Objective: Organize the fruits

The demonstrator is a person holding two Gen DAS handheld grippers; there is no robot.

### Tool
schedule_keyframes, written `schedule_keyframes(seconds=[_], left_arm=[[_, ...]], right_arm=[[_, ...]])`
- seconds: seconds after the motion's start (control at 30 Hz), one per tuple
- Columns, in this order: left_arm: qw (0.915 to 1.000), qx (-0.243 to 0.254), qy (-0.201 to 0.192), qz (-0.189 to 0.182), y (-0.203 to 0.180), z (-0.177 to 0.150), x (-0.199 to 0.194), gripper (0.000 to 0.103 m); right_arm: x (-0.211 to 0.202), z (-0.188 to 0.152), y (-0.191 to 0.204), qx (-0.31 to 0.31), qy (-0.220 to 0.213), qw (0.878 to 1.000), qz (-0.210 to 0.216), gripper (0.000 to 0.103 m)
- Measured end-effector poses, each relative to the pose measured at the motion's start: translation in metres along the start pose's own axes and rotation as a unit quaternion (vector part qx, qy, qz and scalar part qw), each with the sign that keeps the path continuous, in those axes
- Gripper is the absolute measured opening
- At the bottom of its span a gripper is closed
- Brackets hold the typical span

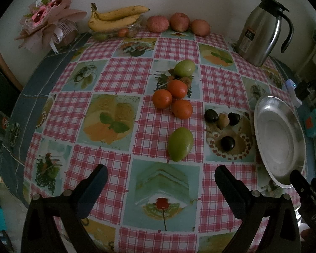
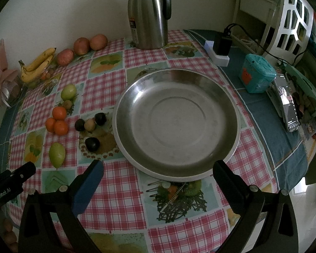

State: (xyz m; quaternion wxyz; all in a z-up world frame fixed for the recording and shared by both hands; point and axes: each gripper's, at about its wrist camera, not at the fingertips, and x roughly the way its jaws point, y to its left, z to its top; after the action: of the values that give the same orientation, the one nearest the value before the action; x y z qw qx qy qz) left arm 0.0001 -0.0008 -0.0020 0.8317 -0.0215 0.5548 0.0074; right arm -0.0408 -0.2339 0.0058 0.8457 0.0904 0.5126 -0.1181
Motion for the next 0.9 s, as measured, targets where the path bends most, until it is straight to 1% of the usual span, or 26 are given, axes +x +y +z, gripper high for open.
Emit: schedule_keyframes(seconds=[0.1,0.17,0.23,0.3,0.37,0.43,0.6,0.7,0.77,0.9], left_arm=[[0.9999,-0.009,-0.01,-0.004,0.003,0.003,-0.002,0.103],[0.9994,-0.02,-0.027,-0.006,0.007,0.006,-0.006,0.103],[0.9984,-0.032,-0.046,-0.003,0.012,0.011,-0.009,0.103],[0.997,-0.043,-0.064,0.004,0.017,0.016,-0.01,0.103],[0.9957,-0.052,-0.076,0.005,0.021,0.02,-0.009,0.103],[0.9947,-0.064,-0.08,0.006,0.027,0.025,-0.007,0.103],[0.9923,-0.101,-0.069,-0.019,0.039,0.035,0.004,0.103],[0.9917,-0.117,-0.05,-0.018,0.041,0.04,0.016,0.103],[0.9908,-0.128,-0.041,-0.018,0.043,0.043,0.021,0.103],[0.9898,-0.139,-0.028,-0.014,0.042,0.049,0.03,0.103]], right_arm=[[0.001,0.0,0.0,-0.001,0.001,1.0,0.001,0.103],[0.001,-0.001,0.003,-0.008,0.001,1.0,0.007,0.103],[0.0,-0.002,0.01,-0.021,-0.005,1.0,0.02,0.103],[-0.005,0.001,0.019,-0.026,-0.015,0.998,0.051,0.103],[-0.003,0.008,0.024,-0.027,-0.017,0.997,0.071,0.103],[-0.004,0.013,0.034,-0.032,-0.024,0.996,0.085,0.103],[-0.002,0.029,0.055,-0.033,-0.032,0.995,0.092,0.103],[0.006,0.037,0.066,-0.033,-0.029,0.995,0.089,0.103],[0.014,0.042,0.071,-0.032,-0.023,0.996,0.086,0.103],[0.035,0.049,0.078,-0.023,0.01,0.996,0.082,0.103]])
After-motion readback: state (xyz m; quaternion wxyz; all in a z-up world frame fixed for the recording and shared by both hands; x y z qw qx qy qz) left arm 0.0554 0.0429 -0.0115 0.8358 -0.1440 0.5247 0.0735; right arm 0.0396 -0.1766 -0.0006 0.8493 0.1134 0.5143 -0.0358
